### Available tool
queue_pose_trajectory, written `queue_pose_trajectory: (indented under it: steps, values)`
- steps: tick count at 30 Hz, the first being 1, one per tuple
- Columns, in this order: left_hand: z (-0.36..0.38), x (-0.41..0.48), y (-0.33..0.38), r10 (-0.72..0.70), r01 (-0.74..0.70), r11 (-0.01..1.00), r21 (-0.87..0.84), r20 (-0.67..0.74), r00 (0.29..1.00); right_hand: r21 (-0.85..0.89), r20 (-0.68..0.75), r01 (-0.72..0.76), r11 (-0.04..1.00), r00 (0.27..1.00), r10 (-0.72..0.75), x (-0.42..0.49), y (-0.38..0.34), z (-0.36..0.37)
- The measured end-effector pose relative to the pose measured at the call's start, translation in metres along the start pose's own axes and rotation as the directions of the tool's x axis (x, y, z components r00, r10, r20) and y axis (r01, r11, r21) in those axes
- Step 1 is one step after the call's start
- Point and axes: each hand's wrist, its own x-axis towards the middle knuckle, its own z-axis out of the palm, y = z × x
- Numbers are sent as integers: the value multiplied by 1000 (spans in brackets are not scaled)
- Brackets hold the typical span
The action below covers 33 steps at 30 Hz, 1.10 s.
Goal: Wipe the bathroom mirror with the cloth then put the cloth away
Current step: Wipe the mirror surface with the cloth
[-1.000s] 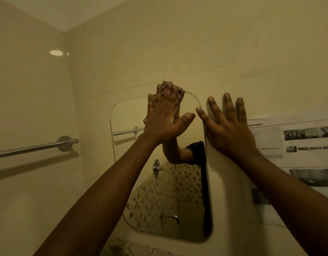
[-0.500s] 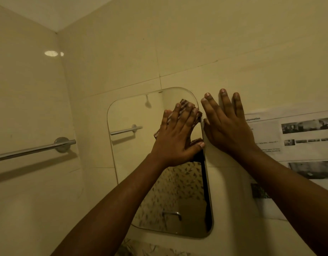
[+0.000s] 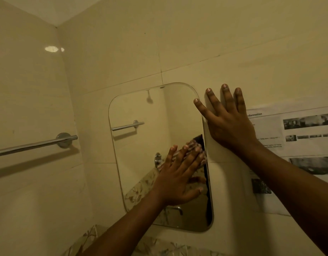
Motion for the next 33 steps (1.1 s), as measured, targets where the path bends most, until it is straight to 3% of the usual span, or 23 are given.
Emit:
queue_pose_trajectory:
  steps: [9,14,23,29,33]
  values:
    - [19,-30,12,-24,23,999,-32,-27,999,13,5,-4,1000,1000,4,0,-1,1]
    - [-1,10,-8,-287,282,958,-58,-83,954,30,12,-6,1000,1000,6,0,1,-1]
    - [-54,83,-128,-626,604,775,-184,-97,774,37,5,-7,999,1000,7,0,0,-4]
    - [-63,88,-144,-862,760,456,-464,-20,506,49,-13,-11,999,1000,11,0,-1,-3]
    - [-63,92,-129,-878,783,427,-452,1,479,45,-18,-7,999,1000,7,-1,0,-1]
